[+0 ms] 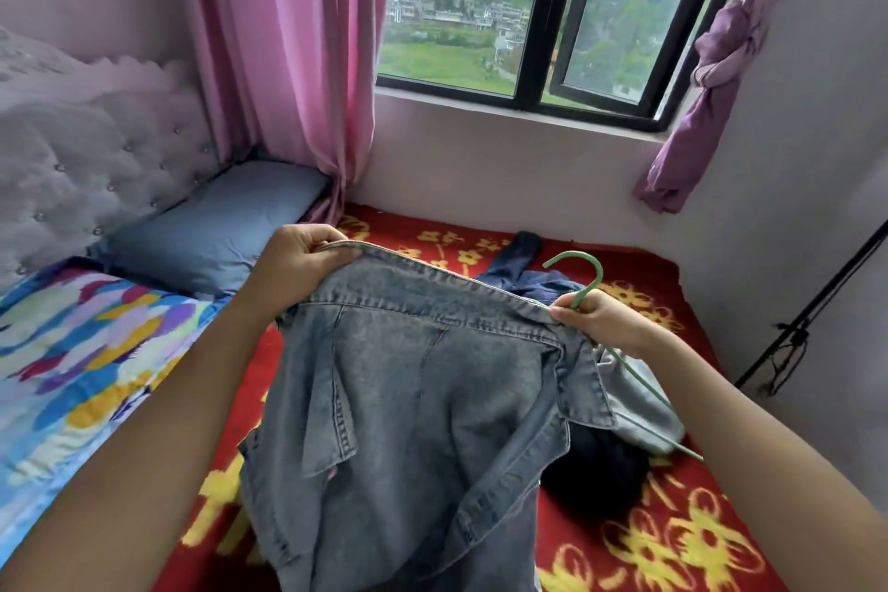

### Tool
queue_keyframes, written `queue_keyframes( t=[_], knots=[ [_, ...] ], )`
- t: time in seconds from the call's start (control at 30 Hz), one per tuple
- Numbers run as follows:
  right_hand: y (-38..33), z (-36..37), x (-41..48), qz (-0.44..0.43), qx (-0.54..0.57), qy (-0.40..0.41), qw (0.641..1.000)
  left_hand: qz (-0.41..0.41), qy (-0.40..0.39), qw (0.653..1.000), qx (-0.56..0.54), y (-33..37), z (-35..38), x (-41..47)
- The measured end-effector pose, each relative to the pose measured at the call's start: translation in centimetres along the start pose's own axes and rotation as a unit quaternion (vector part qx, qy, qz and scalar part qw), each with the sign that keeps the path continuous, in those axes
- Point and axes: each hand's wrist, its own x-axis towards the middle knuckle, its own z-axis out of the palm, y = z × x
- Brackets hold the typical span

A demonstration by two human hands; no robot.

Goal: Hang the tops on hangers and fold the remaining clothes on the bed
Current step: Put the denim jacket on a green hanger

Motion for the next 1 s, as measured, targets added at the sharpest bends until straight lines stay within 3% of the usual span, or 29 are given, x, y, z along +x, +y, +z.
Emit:
queue_keyframes(
  t=[0.1,0.2,0.43,0.57,0.67,0.77,0.87,0.93,1.0],
  knots=[
    [-0.2,0.4,0.2,-0.005,0.009,0.045,0.999,0.008,0.004,1.000,0.024,0.7,-0.4,-0.1],
    [-0.7,0.1,0.3,0.009,0.094,0.089,0.992,0.019,-0.004,0.999,0.039,1.3,-0.9,0.2],
    [-1.8,-1.5,0.0,0.025,0.236,0.084,0.968,0.018,0.017,0.996,0.084,0.7,-1.8,1.0],
    [-4.4,-1.3,-0.3,0.004,0.250,0.109,0.962,-0.040,0.102,0.971,0.211,-1.9,-0.3,2.1],
    [-7.4,-1.1,-0.3,0.013,0.313,0.140,0.939,-0.078,0.115,0.947,0.291,-2.9,1.8,2.2],
    [-10.0,-0.5,-0.2,0.025,0.364,0.145,0.920,-0.055,0.081,0.963,0.250,-2.7,3.4,1.3],
    [-12.6,0.8,0.2,0.029,0.378,0.165,0.910,-0.013,-0.011,0.999,0.044,-0.5,4.5,-1.4],
    [-14.2,1.4,0.6,0.025,0.380,0.190,0.905,-0.020,-0.089,0.993,-0.070,0.8,5.3,-3.1],
    [-15.6,1.8,0.8,0.023,0.388,0.204,0.899,-0.021,-0.160,0.982,-0.095,1.3,6.2,-3.9]
  ],
)
